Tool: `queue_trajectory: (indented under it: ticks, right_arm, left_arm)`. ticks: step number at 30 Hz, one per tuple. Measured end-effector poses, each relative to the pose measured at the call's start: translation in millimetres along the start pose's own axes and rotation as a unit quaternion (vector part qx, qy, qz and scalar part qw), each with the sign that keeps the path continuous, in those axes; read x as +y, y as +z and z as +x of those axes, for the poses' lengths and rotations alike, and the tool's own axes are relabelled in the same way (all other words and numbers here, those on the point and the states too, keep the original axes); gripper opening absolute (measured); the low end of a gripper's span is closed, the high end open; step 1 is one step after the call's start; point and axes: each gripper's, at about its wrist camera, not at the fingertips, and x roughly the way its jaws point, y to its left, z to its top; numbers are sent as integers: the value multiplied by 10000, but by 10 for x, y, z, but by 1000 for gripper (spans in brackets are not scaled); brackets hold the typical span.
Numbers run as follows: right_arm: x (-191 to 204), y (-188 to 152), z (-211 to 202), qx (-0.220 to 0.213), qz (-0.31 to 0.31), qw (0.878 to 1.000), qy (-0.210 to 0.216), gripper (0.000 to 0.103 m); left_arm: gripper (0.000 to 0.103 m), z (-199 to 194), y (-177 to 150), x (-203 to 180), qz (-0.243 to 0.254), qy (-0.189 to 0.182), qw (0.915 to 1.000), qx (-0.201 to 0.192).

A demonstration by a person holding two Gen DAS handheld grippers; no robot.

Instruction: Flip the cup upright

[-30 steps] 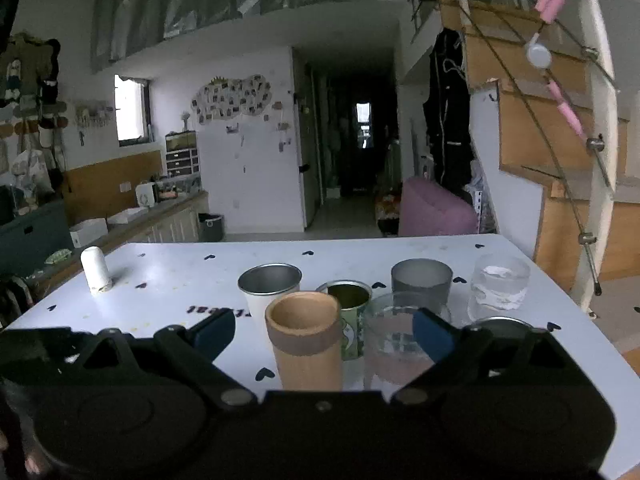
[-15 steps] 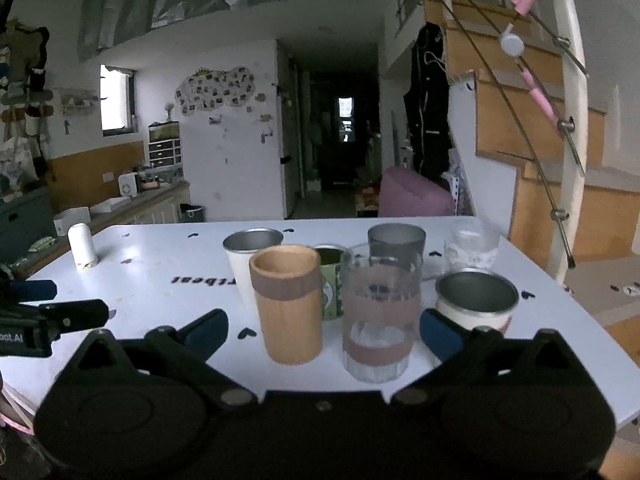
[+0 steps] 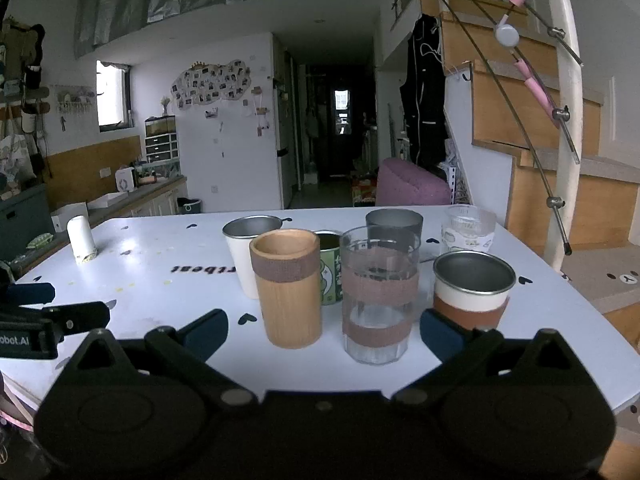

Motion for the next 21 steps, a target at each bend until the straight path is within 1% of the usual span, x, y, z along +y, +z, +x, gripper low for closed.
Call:
queue_trajectory:
  ticks: [21]
  right_arm:
    - [9,-2,-9,-3,-17,10000,-6,103]
  left_arm:
    - [103,-15,1,5,2,30,10000,-15]
